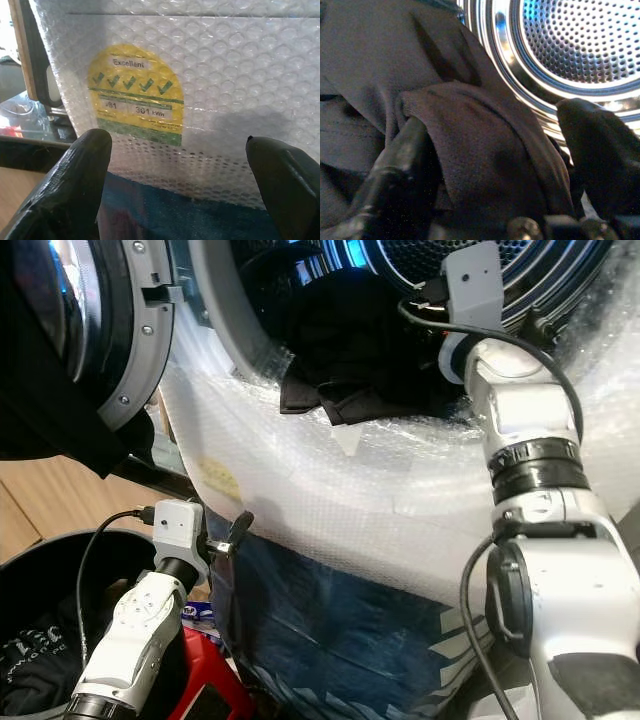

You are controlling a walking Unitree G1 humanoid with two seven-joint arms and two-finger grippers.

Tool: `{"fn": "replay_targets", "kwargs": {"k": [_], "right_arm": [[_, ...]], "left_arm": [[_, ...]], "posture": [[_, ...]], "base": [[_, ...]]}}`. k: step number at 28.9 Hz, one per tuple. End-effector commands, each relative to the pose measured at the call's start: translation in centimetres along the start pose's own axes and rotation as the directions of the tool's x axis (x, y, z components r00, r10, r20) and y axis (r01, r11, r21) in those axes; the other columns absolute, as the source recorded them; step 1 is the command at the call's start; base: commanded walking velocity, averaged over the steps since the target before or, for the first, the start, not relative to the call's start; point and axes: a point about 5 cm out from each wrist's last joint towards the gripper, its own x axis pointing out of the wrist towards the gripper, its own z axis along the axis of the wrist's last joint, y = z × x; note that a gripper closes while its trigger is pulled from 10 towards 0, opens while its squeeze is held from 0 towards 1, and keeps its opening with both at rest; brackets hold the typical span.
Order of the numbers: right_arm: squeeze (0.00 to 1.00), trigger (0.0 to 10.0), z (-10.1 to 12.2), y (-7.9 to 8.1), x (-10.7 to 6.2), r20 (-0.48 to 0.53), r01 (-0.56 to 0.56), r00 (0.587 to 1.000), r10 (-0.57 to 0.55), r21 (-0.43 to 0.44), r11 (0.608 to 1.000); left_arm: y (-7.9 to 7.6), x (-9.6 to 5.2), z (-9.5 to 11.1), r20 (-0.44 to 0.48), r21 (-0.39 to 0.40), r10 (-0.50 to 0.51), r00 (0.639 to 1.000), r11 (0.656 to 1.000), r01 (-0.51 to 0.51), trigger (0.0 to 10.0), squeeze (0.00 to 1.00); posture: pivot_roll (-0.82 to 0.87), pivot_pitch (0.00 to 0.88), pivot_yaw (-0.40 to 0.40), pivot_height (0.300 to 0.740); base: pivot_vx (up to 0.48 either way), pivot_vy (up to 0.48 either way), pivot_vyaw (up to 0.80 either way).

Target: Clothes washing

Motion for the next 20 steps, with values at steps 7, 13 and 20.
{"fn": "replay_targets", "kwargs": {"k": [7, 13, 20], "right_arm": [[0.89, 10.0, -0.4, -0.1, -2.6, 0.027, -0.014, 1.000, 0.013, 0.045, 0.999], [0.00, 10.0, 1.9, 0.0, -4.4, 0.223, -0.102, 0.973, 0.066, 0.155, 0.983], [0.00, 10.0, 1.8, 2.1, -6.9, 0.308, -0.294, 0.922, 0.236, 0.158, 0.943]], "left_arm": [[-0.2, 0.0, 0.5, 0.023, 0.016, -0.013, 1.000, 1.000, 0.012, 10.0, 0.00], [-0.2, 0.1, 0.6, 0.023, 0.040, -0.029, 0.999, 0.999, 0.028, 10.0, 0.00], [-0.3, 0.2, 0.7, 0.024, 0.041, -0.036, 0.999, 0.999, 0.035, 10.0, 0.00]], "posture": [[-0.09, 0.000, -0.025, 0.740], [-0.09, 0.000, -0.028, 0.740], [-0.08, 0.000, -0.029, 0.740]], "base": [[0.000, 0.000, 0.00], [0.000, 0.000, 0.00], [0.000, 0.000, 0.00]]}}
